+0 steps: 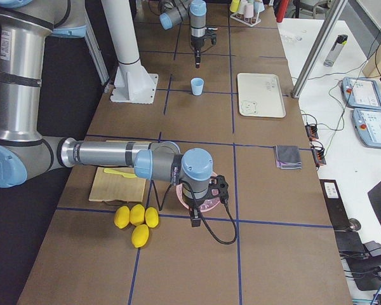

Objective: Mash ice and strawberries in cup
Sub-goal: 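Carry the strawberry with the left gripper over the blue cup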

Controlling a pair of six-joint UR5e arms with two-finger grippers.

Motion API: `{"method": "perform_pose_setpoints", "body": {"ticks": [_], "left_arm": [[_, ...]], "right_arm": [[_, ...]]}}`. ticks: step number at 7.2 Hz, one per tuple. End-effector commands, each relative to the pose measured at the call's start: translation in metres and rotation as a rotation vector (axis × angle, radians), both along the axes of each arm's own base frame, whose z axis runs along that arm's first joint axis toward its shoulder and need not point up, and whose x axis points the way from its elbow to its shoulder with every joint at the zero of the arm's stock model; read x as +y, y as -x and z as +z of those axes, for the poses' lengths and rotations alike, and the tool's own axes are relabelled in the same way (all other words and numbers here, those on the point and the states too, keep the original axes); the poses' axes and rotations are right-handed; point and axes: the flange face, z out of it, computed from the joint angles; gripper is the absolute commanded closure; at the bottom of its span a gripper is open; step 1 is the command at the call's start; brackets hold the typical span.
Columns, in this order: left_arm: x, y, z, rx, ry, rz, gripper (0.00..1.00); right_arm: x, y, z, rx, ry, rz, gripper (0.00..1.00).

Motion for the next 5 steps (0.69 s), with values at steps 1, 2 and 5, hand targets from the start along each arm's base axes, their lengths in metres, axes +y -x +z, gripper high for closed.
{"method": "perform_pose_setpoints", "body": {"ticks": [1,2,5], "left_arm": [[0.000,-0.023,-0.016,-0.003,0.020,-0.009,1.00],[0.013,-0.033,-0.016,-0.001,0.036,-0.001,0.99],[0.017,-0.039,-0.026,0.005,0.026,-0.013,0.69]], "right_arm": [[0.000,0.000,0.000,0.000,0.000,0.000,0.01],[0.001,0.000,0.001,0.000,0.001,0.000,0.01],[0.001,0.000,0.001,0.000,0.001,0.000,0.01]]}}
